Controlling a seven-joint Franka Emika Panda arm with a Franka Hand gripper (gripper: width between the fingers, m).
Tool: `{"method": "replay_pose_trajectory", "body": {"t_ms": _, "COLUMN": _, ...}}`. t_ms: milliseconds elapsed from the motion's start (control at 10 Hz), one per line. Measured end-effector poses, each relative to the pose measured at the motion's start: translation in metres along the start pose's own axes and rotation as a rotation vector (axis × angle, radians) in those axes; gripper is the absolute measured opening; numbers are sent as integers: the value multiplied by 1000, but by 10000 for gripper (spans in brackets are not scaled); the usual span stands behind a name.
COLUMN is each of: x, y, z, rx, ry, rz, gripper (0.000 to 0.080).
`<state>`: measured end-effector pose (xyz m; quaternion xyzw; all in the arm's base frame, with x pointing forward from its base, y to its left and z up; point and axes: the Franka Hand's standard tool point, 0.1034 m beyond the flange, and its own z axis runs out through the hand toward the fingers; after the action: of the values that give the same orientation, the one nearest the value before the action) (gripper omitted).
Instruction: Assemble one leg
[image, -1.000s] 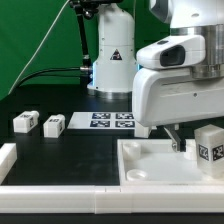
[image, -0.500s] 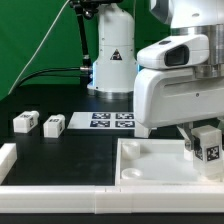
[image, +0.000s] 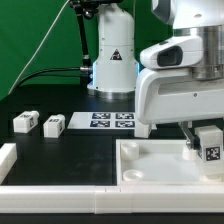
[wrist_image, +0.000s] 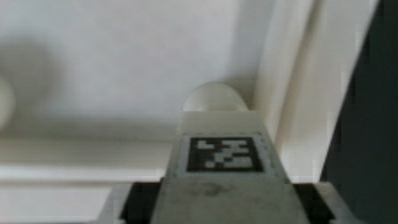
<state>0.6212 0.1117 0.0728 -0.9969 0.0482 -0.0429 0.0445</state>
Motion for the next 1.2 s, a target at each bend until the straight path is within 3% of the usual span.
{"method": "replay_pose_trajectory", "body": {"t_ms": 800, "x": 1, "y": -5, "z": 2, "rx": 25, "ry": -6, "rz": 879, "gripper": 291}}
{"method": "replay_pose_trajectory", "body": {"t_ms": 900, "x": 1, "y": -6, "z": 2, "rx": 30, "ry": -10, "rz": 941, "gripper": 372}}
{"method": "replay_pose_trajectory", "body": {"t_ms": 1000, "x": 0, "y": -7, "z": 2, "rx": 31, "ry": -10, "rz": 934, "gripper": 372}}
{"method": "replay_pose_trajectory", "body": {"t_ms": 1100, "x": 0, "y": -7, "z": 2, "rx": 31, "ry": -9, "rz": 886, "gripper": 507}}
{"method": "replay_pose_trajectory", "body": {"t_ms": 1200, "x": 0, "y": -7, "z": 2, "rx": 32, "ry": -8, "rz": 872, "gripper": 507}}
